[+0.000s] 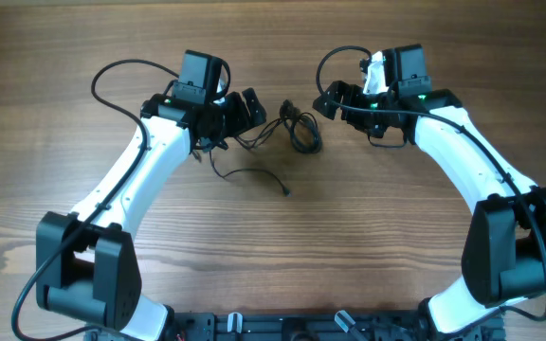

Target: Untangle cables

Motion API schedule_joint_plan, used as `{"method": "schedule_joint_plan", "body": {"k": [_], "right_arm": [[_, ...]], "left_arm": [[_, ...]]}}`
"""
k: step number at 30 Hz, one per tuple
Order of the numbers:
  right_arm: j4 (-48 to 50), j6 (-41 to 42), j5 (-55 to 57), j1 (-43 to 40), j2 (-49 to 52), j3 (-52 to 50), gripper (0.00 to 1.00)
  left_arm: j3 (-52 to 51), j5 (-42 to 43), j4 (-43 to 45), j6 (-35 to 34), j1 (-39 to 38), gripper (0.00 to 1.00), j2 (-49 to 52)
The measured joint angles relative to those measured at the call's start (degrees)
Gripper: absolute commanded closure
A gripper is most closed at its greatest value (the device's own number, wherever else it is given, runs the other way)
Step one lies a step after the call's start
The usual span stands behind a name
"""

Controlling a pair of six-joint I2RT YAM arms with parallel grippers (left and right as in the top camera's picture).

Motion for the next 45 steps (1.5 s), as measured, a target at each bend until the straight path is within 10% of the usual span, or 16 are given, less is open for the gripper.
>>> {"method": "schedule_joint_plan", "body": {"k": [45], "right_arm": [[0.0,0.2,0.02,0.0,0.0,0.0,0.0]], "left_arm": [[0.0,-5.31,2.4,-0.02,-0.04,0.0,4.87]]}}
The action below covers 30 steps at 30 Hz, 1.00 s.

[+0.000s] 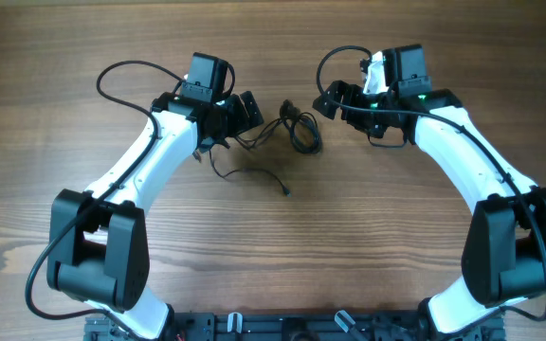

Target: Untangle cables

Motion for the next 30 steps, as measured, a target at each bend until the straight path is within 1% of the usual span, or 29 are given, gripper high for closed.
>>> {"method": "schedule_joint_plan", "body": {"k": [9,13,15,16,17,19,20,21,22,23,24,27,30], "right_arm": [[-0.02,0.02,0.0,0.0,0.0,0.0,0.0],[-0.02,0.02,0.0,0.0,0.0,0.0,0.0],[-0.02,0.02,0.0,0.0,0.0,0.0,0.0],[0.0,0.02,0.0,0.0,0.0,0.0,0.0],[0.0,0.0,0.0,0.0,0.0,0.0,0.0],[0.0,0.0,-0.02,0.0,0.0,0.0,0.0],[0.0,0.02,0.0,0.0,0.0,0.0,0.0],[0.0,0.02,0.0,0.0,0.0,0.02,0.0],[0.0,0.02,-0.02,0.0,0.0,0.0,0.0],[0.0,0.02,-0.02,0.0,0.0,0.0,0.0],[0.0,0.02,-0.02,0.0,0.0,0.0,0.0],[-0.02,0.02,0.0,0.0,0.0,0.0,0.0],[0.0,0.02,0.0,0.0,0.0,0.0,0.0]], "left_arm": [[0.0,0.0,1.09,0.02,0.0,0.0,0.0],[0.0,0.0,0.07,0.02,0.0,0.01,0.0],[0.0,0.0,-0.48,0.04,0.0,0.12,0.0],[0.0,0.0,-0.37,0.31,0.0,0.15,0.0],[0.0,0.0,-0.2,0.07,0.0,0.17,0.0],[0.0,0.0,0.44,0.28,0.0,0.25,0.0],[0.0,-0.02,0.87,0.35,0.0,0.26,0.0],[0.0,-0.04,1.14,0.22,0.0,0.26,0.0],[0.0,-0.02,1.53,0.26,0.13,0.21,0.0],[0.07,0.0,1.55,0.31,0.26,0.11,0.0],[0.26,-0.02,1.27,0.46,0.55,0.11,0.0],[3.37,-0.02,-3.17,0.5,1.9,0.11,0.28],[9.88,-0.26,-8.09,1.75,2.91,0.23,0.52]]}}
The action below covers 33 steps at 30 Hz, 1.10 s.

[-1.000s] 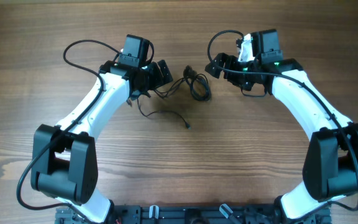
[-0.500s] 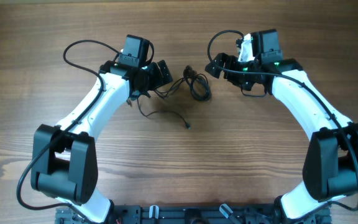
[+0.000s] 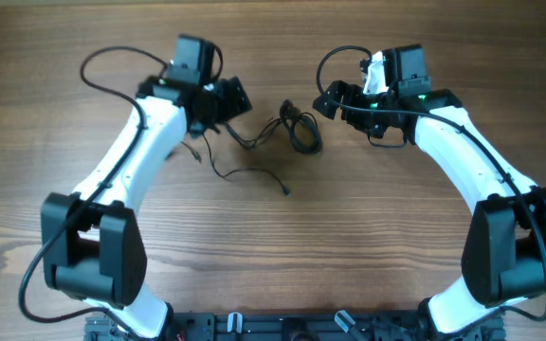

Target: Untangle cables

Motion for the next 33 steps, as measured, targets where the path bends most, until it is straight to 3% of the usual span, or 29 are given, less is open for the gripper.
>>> {"method": "schedule_joint_plan", "body": {"k": [1,5,13,17,25,26,27,28,33], "right_arm": [[0.0,0.0,0.0,0.0,0.0,0.02,0.0],[-0.02,0.0,0.0,0.0,0.0,0.0,0.0],[0.0,0.0,-0.02,0.0,0.0,0.02,0.0],[7.06,2.19,0.0,0.0,0.0,0.09,0.0],[9.03,0.15,-2.67,-0.02,0.0,0.2,0.0],[9.03,-0.31,-2.78,-0.02,0.0,0.2,0.0],[9.05,-0.74,-2.84,-0.02,0.0,0.2,0.08],[9.05,-1.36,-2.95,-0.02,0.0,0.2,0.13],[6.49,-7.08,-6.49,-0.02,0.0,0.74,0.19]], "left_arm": [[2.25,-0.15,-0.28,0.63,0.09,0.32,0.0],[4.76,-0.15,-1.97,2.16,0.11,0.4,0.0],[4.57,2.75,-5.62,2.86,-0.98,0.34,4.55],[4.48,4.35,-5.57,4.37,-3.87,0.33,7.28],[4.37,4.2,-9.05,10.1,-7.74,0.39,12.92],[4.37,3.48,-8.98,10.54,-7.72,0.44,13.44],[4.37,2.27,-8.98,11.08,-7.72,0.5,14.21],[4.37,1.03,-8.85,11.45,-7.72,0.65,14.95],[4.35,-5.86,-5.97,13.25,-7.72,0.93,17.18]]}}
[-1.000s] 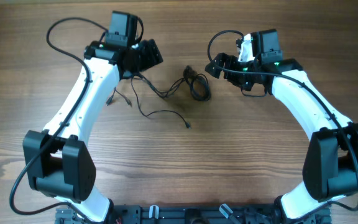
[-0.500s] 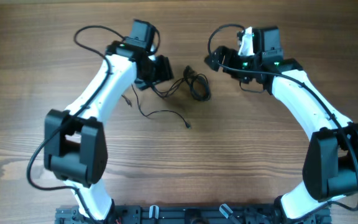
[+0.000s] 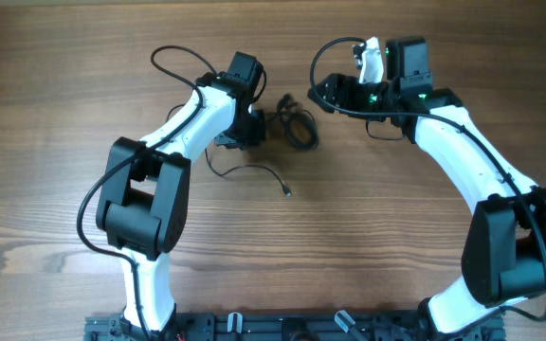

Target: Untangle cables

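Note:
A thin black cable lies on the wooden table. Its tangled coil (image 3: pixel 299 129) sits at the middle back, and a loose tail (image 3: pixel 254 170) curves to a small plug end (image 3: pixel 286 193). My left gripper (image 3: pixel 257 125) is low at the coil's left edge, touching or almost touching the strands. From overhead its fingers are hidden under the wrist, so no grasp can be made out. My right gripper (image 3: pixel 324 95) hangs just up and right of the coil, clear of it. Its fingers are too dark to read.
The arms' own black supply cables loop above each wrist, one at the left (image 3: pixel 178 59) and one at the right (image 3: pixel 335 49). The arm bases stand at the near edge of the wooden table (image 3: pixel 64 189).
My left arm has swung right, bringing its gripper from left of the cable strand to the coil's left edge. The right wrist has shifted slightly up. Coil and tail lie much as before.
At first my left gripper sat left of the coil where a strand leads to it, and the right gripper hung right of the coil. The left wrist edged right, then stood further back and left. Now it is against the coil. The right arm barely moved.

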Motion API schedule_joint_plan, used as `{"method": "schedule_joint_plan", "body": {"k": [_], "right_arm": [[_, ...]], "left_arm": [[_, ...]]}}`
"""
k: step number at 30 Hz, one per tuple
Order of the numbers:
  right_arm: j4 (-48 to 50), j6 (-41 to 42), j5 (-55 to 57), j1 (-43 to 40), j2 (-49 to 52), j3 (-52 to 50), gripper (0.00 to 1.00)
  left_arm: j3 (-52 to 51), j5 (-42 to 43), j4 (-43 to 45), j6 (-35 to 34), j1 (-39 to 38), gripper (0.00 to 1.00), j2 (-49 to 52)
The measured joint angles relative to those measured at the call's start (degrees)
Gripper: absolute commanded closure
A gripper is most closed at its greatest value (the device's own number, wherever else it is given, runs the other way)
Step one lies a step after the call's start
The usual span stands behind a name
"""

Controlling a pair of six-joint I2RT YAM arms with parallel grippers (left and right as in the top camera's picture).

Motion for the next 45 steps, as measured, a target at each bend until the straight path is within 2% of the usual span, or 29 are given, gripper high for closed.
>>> {"method": "schedule_joint_plan", "body": {"k": [2,5,7,8,9,10,11,13,16,17,18,19,20,26,31,35,37,39,40,45], "right_arm": [[-3.91,-1.6,-0.94,0.02,0.0,1.18,0.2],[-9.99,-3.69,-0.79,0.48,0.0,5.14,0.19],[-9.94,-4.46,0.11,1.62,0.0,7.21,0.17],[-9.44,-4.66,0.59,2.12,0.0,7.5,0.07],[-9.07,-4.76,0.98,2.71,0.0,7.67,0.05],[-8.52,-4.98,1.16,3.3,0.0,7.67,0.04],[-7.93,-4.48,1.25,3.82,0.0,7.67,0.1],[-5.11,-2.16,0.79,4.37,0.0,7.67,0.2],[-0.35,-0.44,1.03,4.5,0.0,7.76,0.25],[0.66,0.17,1.9,4.68,0.0,7.78,0.27],[1.18,0.24,3.21,5.31,0.0,7.78,0.3],[1.27,0.42,4.39,5.95,0.0,7.78,0.31],[1.31,0.61,5.75,6.84,0.0,7.78,0.31],[3.06,0.83,13.86,12.83,0.59,7.78,0.32],[5.4,1.57,16.96,13.64,5.27,7.78,0.32],[5.66,2.75,17.46,13.51,9.29,7.78,0.31],[5.64,3.26,17.0,13.53,11.06,7.78,0.31],[5.64,3.74,16.81,13.53,12.81,7.78,0.32],[5.64,3.87,16.81,13.53,13.16,7.78,0.32],[6.82,4.17,16.59,13.53,14.64,7.78,0.32]], "left_arm": [[0.0,-1.38,0.68,0.04,0.17,0.95,0.02],[0.0,-2.62,0.83,1.38,0.7,0.88,0.02],[0.0,-2.93,0.81,2.86,1.33,0.83,0.02],[0.0,-3.06,0.83,3.58,1.62,0.81,0.02],[0.0,-3.08,0.83,4.09,1.92,0.79,0.02],[0.0,-3.1,0.83,4.55,2.32,0.79,0.02],[0.0,-3.08,0.79,4.92,2.82,0.77,0.02],[0.0,-2.01,0.61,6.05,4.35,0.68,0.04],[0.0,2.78,0.63,8.7,6.45,0.48,0.07],[0.0,5.16,0.61,9.7,7.28,0.39,0.07],[0.0,8.55,0.63,11.08,8.37,0.22,0.07],[0.0,10.27,0.63,12.0,8.94,0.16,0.07],[0.0,12.15,0.66,13.0,9.46,0.15,0.07],[0.0,17.49,1.09,14.21,11.23,0.21,0.07],[0.0,17.59,5.2,14.47,11.54,0.38,0.07],[0.0,17.59,7.8,14.58,11.47,0.46,0.13],[0.0,17.59,8.28,14.43,11.47,0.56,0.48],[0.0,17.62,8.33,14.01,11.45,0.74,1.25],[0.0,17.59,8.37,13.86,11.41,0.78,2.05],[0.02,17.53,9.01,13.84,11.37,0.87,3.63]]}}
